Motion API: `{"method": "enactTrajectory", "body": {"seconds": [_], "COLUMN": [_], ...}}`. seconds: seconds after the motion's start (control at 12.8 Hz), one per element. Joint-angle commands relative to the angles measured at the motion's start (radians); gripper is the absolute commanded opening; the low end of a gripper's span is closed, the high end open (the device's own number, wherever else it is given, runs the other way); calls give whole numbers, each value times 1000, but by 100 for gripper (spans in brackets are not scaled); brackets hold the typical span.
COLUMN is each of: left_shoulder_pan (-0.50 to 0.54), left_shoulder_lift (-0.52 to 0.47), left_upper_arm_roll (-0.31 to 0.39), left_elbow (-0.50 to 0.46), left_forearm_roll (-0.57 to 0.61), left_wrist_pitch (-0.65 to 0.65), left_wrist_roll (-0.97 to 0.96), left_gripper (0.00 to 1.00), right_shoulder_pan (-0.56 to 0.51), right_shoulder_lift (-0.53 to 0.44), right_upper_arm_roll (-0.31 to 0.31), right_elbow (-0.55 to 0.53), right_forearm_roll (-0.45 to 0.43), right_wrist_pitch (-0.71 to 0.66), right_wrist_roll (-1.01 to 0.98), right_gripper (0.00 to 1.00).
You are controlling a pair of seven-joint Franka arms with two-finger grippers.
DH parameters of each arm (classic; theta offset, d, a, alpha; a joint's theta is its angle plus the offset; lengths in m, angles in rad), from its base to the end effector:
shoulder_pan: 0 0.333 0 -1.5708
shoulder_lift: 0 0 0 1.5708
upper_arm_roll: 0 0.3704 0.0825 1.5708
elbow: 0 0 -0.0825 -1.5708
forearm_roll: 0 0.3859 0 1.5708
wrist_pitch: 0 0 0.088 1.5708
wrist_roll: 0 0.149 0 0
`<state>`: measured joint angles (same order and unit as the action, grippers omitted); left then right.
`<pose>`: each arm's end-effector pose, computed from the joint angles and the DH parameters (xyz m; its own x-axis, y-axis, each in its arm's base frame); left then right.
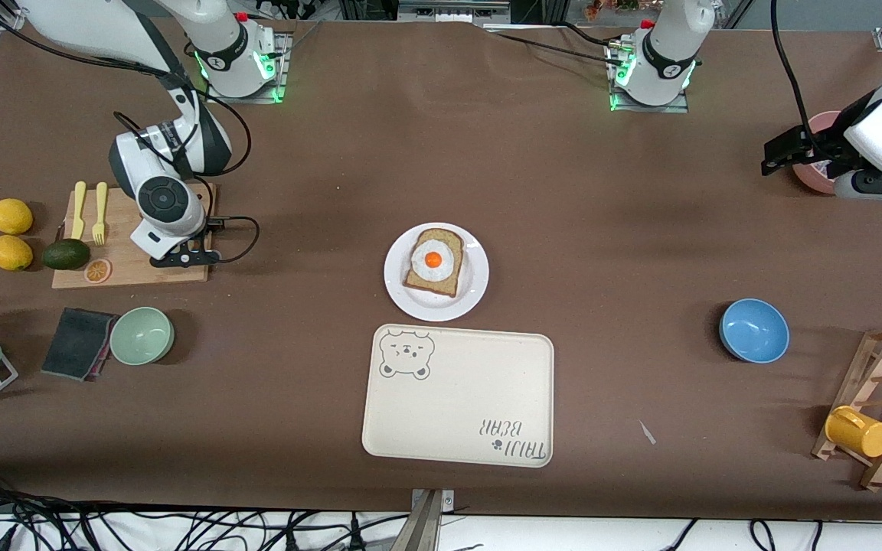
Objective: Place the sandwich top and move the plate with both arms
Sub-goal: 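Grasp the bread slice with the right gripper and lift it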
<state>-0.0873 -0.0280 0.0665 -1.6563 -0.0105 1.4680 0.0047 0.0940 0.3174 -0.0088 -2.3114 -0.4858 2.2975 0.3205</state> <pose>0.5251 -0.0121 0.6046 0.9868 -0.0266 -0.1596 -0.0249 -0.9996 0.0131 0.4956 0.0174 0.1969 0.9573 0.0973 -0.2724 0.1890 -0.9233 0.3343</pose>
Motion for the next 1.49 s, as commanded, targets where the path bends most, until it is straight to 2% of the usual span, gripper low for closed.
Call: {"method": "enactTrajectory", "body": {"seconds": [0.0, 0.08, 0.31, 0.39, 0.47, 0.63, 0.71, 0.94, 1.25, 1.41], "left_shoulder_pan": [-3, -3, -3, -3, -5, -5, -3, -3, -3, -3], "left_shoulder_lift": [0, 0, 0, 0, 0, 0, 0, 0, 0, 2], "left_upper_arm_roll": [-1, -1, -1, -2, -2, -2, -1, -1, -1, -2], "left_elbow": [16, 16, 16, 16, 18, 18, 17, 16, 18, 18], "left_forearm_roll": [3, 3, 3, 3, 3, 3, 3, 3, 3, 3], "left_wrist_pitch": [-6, -6, -6, -8, -8, -8, -8, -8, -8, -8], "left_wrist_roll": [-9, -9, -9, -9, -9, -9, -9, -9, -11, -11], "left_gripper": [100, 100, 100, 100, 100, 100, 100, 100, 100, 100], "right_shoulder_pan": [-14, -17, -16, -13, -13, 6, 33, 188, 410, 475], "right_shoulder_lift": [12, 14, 6, 3, 5, 15, 44, 158, 273, 350], "right_upper_arm_roll": [3, 3, 9, 25, 88, 179, 217, 228, 227, 227], "right_elbow": [7, 10, 45, 90, 160, 307, 404, 692, 889, 1010], "right_forearm_roll": [-14, -14, -11, -1, 28, 181, 237, 337, 352, 352], "right_wrist_pitch": [13, 13, -10, -88, -190, -352, -437, -593, -595, -593], "right_wrist_roll": [2, 2, -6, -4, 9, 6, 17, 104, 238, 261], "right_gripper": [15, 0, 0, 0, 0, 0, 0, 0, 0, 0]}}
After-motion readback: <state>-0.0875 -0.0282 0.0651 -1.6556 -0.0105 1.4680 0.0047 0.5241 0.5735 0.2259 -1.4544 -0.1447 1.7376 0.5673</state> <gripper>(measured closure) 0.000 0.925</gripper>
